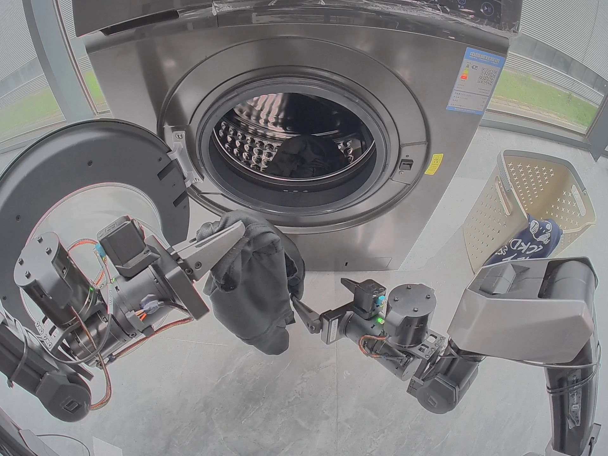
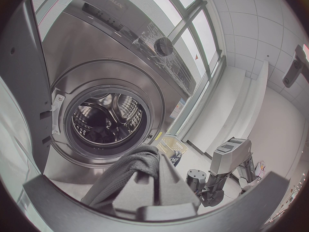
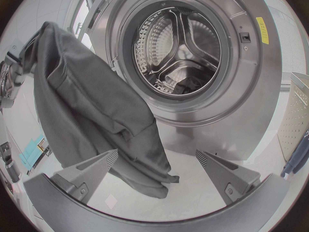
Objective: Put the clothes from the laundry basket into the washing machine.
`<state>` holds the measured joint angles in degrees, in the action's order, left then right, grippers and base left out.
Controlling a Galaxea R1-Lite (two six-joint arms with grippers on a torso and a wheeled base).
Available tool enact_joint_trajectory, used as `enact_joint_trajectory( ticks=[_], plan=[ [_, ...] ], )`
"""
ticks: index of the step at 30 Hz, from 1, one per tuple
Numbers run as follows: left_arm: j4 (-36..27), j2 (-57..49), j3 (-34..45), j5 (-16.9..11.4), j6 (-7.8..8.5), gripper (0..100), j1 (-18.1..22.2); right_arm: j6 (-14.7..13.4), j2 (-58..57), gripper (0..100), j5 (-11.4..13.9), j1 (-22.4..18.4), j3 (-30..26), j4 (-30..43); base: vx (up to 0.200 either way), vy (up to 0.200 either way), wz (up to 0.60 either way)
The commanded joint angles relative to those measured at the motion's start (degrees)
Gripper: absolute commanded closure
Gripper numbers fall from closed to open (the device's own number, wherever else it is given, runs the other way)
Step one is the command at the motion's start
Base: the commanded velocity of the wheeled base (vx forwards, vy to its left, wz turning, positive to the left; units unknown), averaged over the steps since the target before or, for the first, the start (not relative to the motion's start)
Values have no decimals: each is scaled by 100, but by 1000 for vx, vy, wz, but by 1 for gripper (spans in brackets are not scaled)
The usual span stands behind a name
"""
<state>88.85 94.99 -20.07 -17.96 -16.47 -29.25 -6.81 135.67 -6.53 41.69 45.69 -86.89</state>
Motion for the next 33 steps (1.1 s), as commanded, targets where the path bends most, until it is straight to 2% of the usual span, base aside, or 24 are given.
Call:
enact_joint_trajectory(
  ticks=[1, 10, 18, 24, 29, 33],
  plan=[
    [1, 20, -32, 3, -5, 100, 7, -4, -208, 0, 3, 208, -324, -56, 0, 0, 0],
    [1, 11, -15, 3, -5, 100, 7, 5, -436, 0, 12, 217, -78, -12, 0, 0, 0],
    [1, 28, -24, 3, -5, 100, 7, 13, -656, 0, 29, 454, -34, 6, 0, 0, 0],
    [1, 20, -6, 3, 3, 100, -2, 5, -638, 0, 12, 498, 379, 23, 0, 0, 0],
    [1, 2, 3, -6, 3, 100, 7, 13, -550, 0, 3, 340, 520, 94, 0, 0, 0],
    [1, 2, 29, -32, 3, 100, -20, 49, -542, 0, 21, 58, 529, 94, 0, 0, 0]
  ],
)
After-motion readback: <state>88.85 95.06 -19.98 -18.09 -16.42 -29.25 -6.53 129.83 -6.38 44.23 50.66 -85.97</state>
